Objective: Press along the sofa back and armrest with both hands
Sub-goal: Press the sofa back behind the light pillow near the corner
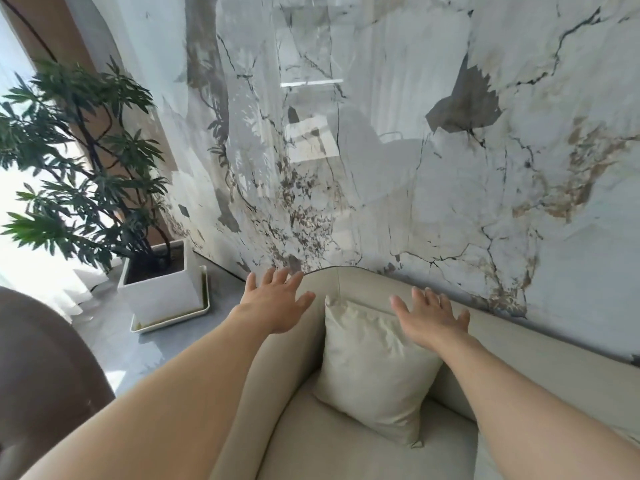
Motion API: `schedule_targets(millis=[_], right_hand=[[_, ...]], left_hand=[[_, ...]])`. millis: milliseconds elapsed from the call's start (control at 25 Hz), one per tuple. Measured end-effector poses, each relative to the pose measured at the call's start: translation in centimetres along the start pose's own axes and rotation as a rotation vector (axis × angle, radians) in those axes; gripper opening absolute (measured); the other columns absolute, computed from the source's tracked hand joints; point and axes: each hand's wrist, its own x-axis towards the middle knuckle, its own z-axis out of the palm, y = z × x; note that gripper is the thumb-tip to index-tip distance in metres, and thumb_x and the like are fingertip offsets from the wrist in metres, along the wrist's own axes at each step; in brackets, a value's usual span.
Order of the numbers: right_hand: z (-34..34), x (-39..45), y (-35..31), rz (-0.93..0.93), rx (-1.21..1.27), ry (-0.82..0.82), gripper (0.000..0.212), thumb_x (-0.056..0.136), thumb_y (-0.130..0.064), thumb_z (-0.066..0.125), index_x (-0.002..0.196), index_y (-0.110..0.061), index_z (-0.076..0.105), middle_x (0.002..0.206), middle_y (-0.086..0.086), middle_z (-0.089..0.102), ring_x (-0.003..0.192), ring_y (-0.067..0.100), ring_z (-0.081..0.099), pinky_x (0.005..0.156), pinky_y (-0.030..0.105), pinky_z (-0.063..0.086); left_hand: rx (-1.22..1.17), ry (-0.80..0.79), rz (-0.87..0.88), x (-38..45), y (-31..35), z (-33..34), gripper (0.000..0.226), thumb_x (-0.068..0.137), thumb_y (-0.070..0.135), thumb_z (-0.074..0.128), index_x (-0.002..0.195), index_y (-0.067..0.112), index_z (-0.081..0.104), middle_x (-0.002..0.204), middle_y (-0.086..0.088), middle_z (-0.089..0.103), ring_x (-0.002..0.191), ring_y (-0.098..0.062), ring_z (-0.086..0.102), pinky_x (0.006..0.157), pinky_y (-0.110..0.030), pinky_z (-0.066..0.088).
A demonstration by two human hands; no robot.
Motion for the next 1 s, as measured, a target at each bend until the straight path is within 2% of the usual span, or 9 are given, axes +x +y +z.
schedule_targets(millis=[280, 480, 760, 880, 1000], right_hand=[[2.1, 5.7, 1.6, 0.173, 0.056, 0.047, 0.08, 0.088, -0.072, 0.007, 0.154, -0.027, 0.005, 0.164, 0.0, -0.001, 0.149, 0.023, -0.005, 0.114, 0.055, -0.006], [5.8, 10.7, 1.5, 0.308, 0.115, 0.079, 0.075, 0.09, -0.071, 0.01, 0.153, -0.031, 0.008, 0.163, -0.003, 0.001, 0.148, 0.019, -0.004, 0.115, 0.055, -0.004], [13.4, 21.0, 2.1, 0.34, 0.059, 0.096, 0.076, 0.088, -0.072, 0.012, 0.153, -0.034, 0.008, 0.163, -0.005, 0.001, 0.148, 0.016, -0.004, 0.116, 0.051, -0.001], [17.7, 24.8, 3.2, 0.319, 0.043, 0.083, 0.073, 0.09, -0.07, 0.017, 0.153, -0.035, 0.005, 0.163, -0.005, 0.0, 0.148, 0.017, -0.004, 0.117, 0.051, -0.002], [21.4, 27.5, 4.2, 0.307, 0.039, 0.138, 0.072, 0.09, -0.069, 0.02, 0.153, -0.036, 0.005, 0.163, -0.005, 0.001, 0.148, 0.018, -0.004, 0.118, 0.051, -0.003]], left_hand=[[0.025, 0.012, 0.192, 11.3, 1.8, 2.3, 0.065, 0.096, 0.06, 0.015, 0.153, 0.03, 0.01, 0.164, -0.001, 0.004, 0.149, -0.024, -0.005, 0.118, -0.051, -0.006], [0.009, 0.005, 0.377, 20.2, 3.0, 8.1, 0.063, 0.097, 0.056, 0.017, 0.152, 0.029, 0.009, 0.164, -0.002, 0.002, 0.149, -0.025, -0.005, 0.119, -0.05, -0.005], [-0.011, -0.01, 0.399, 31.0, 4.2, 19.7, 0.064, 0.095, 0.057, 0.009, 0.153, 0.031, -0.001, 0.163, 0.0, -0.006, 0.148, -0.025, -0.014, 0.118, -0.051, -0.011], [-0.019, -0.024, 0.394, 33.3, 5.6, 24.6, 0.064, 0.095, 0.059, 0.009, 0.153, 0.032, -0.001, 0.163, -0.001, -0.007, 0.148, -0.026, -0.014, 0.117, -0.051, -0.012], [-0.015, 0.014, 0.42, 35.6, 6.5, 27.6, 0.067, 0.092, 0.06, 0.006, 0.153, 0.031, 0.0, 0.163, 0.0, -0.008, 0.148, -0.026, -0.015, 0.118, -0.051, -0.011]])
